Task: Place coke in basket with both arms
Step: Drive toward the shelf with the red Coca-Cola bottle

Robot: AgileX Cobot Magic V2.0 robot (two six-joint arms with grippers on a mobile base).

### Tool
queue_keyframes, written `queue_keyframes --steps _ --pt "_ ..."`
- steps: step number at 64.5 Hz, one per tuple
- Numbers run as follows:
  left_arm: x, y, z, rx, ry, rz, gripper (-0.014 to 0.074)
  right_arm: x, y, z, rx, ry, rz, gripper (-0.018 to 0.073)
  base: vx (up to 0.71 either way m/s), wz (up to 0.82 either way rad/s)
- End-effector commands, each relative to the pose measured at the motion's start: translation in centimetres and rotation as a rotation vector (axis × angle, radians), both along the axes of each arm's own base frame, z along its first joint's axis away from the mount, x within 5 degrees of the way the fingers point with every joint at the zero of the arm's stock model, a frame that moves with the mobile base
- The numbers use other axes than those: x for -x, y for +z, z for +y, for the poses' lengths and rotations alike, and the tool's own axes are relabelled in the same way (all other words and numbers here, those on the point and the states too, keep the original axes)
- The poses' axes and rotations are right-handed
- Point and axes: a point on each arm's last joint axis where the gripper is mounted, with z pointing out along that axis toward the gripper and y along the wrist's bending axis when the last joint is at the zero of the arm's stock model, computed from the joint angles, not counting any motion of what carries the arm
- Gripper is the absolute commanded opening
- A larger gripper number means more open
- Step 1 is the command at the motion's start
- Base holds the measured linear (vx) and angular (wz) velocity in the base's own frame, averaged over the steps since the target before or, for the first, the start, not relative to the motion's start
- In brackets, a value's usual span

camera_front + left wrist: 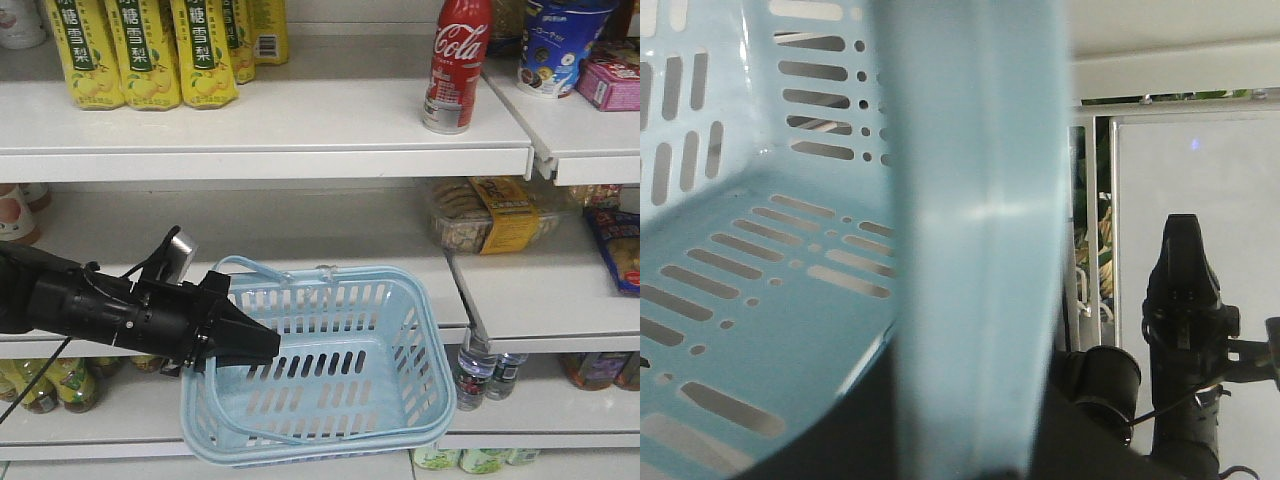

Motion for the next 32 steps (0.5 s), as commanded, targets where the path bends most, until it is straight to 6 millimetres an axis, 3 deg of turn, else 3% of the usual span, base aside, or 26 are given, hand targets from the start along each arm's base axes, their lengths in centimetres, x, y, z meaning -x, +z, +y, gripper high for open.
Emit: queue_keyframes --steps 1,32 --pt "0.16 2.74 -0.40 0.112 -0.005 -0.050 -0.0006 0.06 0.45 -0.03 0.014 -0.006 -0.085 -0.0009 0.05 0.20" --pt "0.16 2.74 -0.40 0.112 -0.005 -0.050 -0.0006 0.06 0.45 -0.03 0.014 -0.006 -0.085 -0.0009 0.05 0.09"
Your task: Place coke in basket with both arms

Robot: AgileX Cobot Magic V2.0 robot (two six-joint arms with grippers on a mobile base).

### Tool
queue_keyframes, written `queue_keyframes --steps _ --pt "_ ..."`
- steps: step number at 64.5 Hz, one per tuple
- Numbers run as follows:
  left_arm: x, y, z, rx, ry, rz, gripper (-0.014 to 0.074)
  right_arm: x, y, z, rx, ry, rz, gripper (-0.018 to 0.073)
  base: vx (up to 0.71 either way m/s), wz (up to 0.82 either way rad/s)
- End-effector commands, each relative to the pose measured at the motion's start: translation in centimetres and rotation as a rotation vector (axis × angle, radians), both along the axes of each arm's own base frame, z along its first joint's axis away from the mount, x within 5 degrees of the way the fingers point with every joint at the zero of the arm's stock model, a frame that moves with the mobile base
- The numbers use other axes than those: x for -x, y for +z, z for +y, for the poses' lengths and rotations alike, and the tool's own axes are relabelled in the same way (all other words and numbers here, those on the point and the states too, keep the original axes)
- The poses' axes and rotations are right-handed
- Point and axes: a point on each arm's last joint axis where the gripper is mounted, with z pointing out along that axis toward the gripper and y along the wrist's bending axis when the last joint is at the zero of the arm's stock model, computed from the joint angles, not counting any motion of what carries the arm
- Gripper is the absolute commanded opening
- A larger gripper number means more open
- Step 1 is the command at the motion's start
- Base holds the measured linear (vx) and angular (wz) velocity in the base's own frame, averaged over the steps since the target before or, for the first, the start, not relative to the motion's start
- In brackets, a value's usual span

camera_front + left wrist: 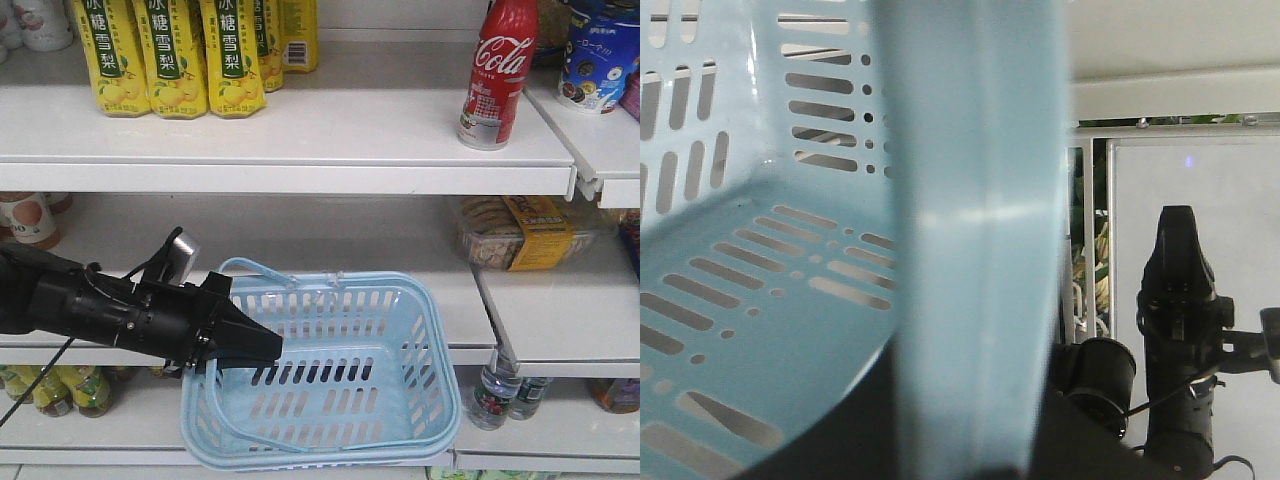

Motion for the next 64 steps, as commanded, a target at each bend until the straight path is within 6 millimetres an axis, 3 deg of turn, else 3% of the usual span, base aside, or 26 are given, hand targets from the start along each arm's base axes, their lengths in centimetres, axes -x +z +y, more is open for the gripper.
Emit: queue_keyframes --steps 1,64 --pt "0.08 2.68 -0.37 0.105 0.003 -0.053 -0.0006 0.06 0.45 -0.03 0.014 -0.006 -0.085 -0.0009 0.04 0.03" --pt "0.08 2.68 -0.37 0.105 0.003 -0.053 -0.0006 0.06 0.45 -0.03 0.014 -0.006 -0.085 -0.0009 0.02 0.01"
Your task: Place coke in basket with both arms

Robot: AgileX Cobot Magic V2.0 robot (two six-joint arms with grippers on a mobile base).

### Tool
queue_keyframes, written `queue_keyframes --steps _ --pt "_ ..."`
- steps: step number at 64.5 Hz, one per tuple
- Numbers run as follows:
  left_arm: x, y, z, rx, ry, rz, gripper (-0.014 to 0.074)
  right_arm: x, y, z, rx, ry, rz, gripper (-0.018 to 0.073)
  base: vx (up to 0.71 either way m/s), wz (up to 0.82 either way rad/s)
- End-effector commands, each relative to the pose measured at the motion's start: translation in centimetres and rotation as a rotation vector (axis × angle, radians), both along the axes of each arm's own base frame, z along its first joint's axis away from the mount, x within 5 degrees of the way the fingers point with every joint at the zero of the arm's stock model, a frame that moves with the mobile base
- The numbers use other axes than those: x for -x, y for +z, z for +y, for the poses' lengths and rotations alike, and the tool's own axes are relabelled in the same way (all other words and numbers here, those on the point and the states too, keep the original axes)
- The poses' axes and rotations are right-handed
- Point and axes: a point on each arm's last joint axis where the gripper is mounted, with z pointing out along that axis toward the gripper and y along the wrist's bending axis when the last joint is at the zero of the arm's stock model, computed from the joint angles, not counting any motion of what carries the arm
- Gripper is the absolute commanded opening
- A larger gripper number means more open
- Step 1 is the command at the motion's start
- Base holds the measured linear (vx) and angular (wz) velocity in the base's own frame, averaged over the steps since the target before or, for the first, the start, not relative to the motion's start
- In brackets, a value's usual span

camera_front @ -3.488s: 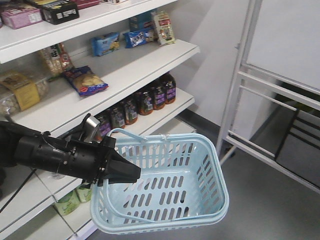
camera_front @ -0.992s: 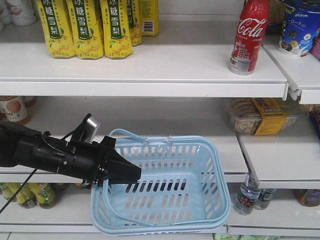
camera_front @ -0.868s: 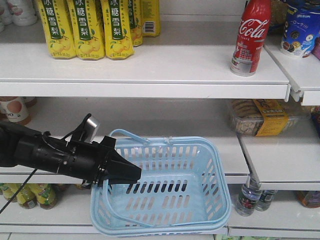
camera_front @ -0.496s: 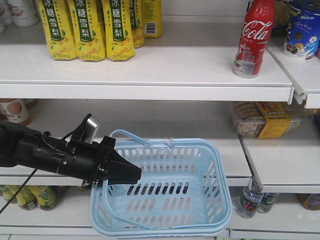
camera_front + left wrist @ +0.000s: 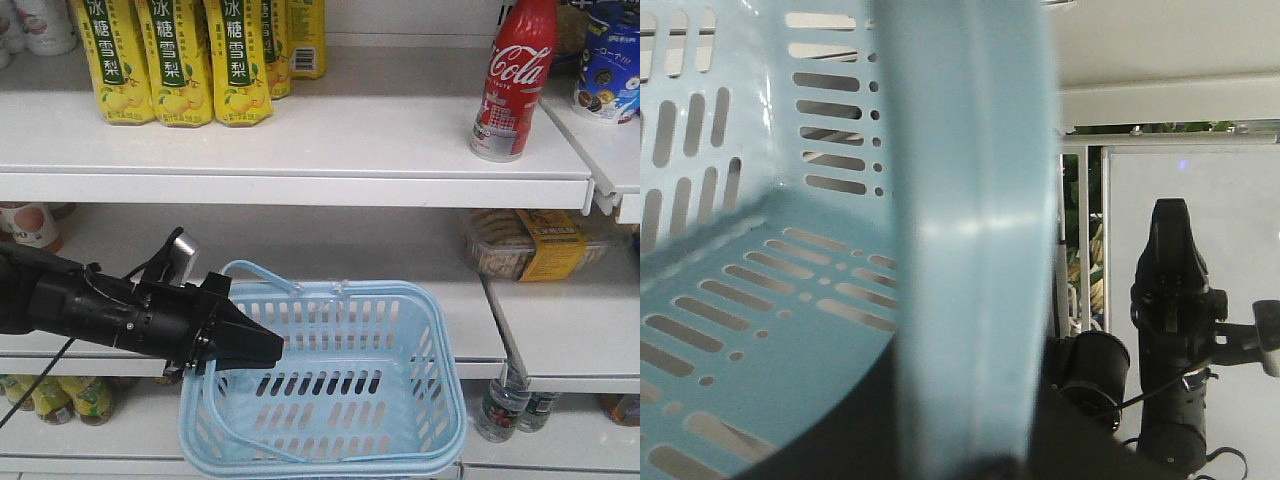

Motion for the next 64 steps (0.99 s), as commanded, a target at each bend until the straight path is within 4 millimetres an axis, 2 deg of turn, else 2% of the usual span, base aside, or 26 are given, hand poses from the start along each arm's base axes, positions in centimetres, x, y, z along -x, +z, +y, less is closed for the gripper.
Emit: queue_keyframes --steps 1,64 --pt "-0.01 2.61 -0.34 0.097 0.013 -0.055 -0.0006 0.06 0.45 -0.03 0.014 -0.006 -0.085 -0.0009 0.02 -0.01" --pt "-0.01 2.61 -0.34 0.097 0.013 -0.055 -0.0006 0.06 0.45 -0.03 0.014 -0.006 -0.085 -0.0009 0.03 0.00"
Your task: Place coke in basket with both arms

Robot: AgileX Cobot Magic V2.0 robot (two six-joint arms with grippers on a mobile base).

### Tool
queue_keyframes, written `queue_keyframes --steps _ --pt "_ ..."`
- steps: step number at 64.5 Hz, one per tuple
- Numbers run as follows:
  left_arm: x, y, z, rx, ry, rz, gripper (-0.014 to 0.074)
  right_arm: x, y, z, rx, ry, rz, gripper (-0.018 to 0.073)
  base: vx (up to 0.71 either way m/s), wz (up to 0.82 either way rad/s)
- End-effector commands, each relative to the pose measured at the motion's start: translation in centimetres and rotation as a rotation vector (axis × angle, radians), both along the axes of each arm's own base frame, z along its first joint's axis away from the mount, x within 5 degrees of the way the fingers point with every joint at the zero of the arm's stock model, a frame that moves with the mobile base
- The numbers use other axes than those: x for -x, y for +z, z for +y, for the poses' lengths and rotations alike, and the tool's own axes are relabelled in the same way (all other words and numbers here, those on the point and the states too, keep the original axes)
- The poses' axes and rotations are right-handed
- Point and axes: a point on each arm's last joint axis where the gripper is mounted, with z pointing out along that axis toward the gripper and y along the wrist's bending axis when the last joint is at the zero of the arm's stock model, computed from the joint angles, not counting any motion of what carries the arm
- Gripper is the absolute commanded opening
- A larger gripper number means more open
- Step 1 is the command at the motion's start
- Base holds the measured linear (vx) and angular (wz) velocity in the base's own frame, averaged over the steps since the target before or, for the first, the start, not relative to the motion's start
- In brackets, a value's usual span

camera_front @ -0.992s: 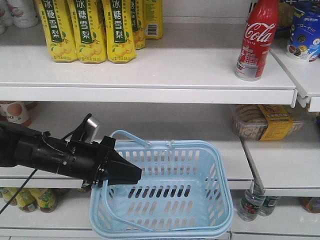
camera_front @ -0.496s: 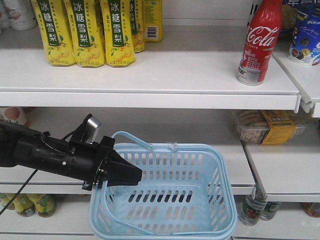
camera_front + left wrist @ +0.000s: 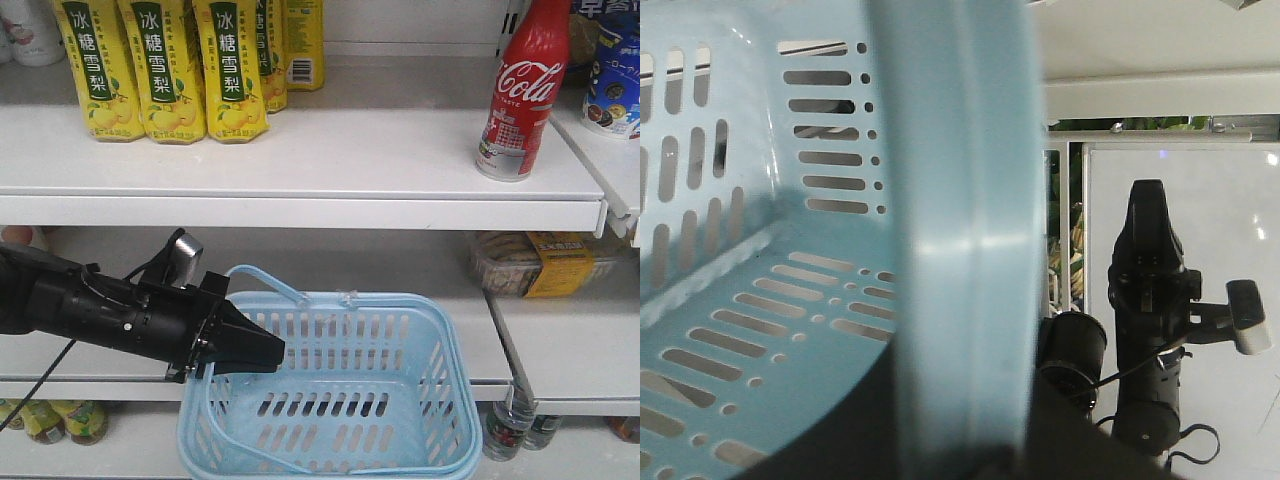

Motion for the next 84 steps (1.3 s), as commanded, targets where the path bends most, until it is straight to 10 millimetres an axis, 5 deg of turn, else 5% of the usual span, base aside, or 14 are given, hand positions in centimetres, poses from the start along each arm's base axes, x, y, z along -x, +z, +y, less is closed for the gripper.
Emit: queue_keyframes --steps 1,84 --pt "-0.29 2.36 -0.25 0.071 0.039 -0.074 -0.0006 0.06 0.45 -0.03 0.014 -0.006 -0.085 -0.0009 0.03 -0.01" --pt "-0.29 2.36 -0.25 0.071 0.039 -0.074 -0.0006 0.06 0.45 -0.03 0.014 -0.006 -0.085 -0.0009 0.02 0.00"
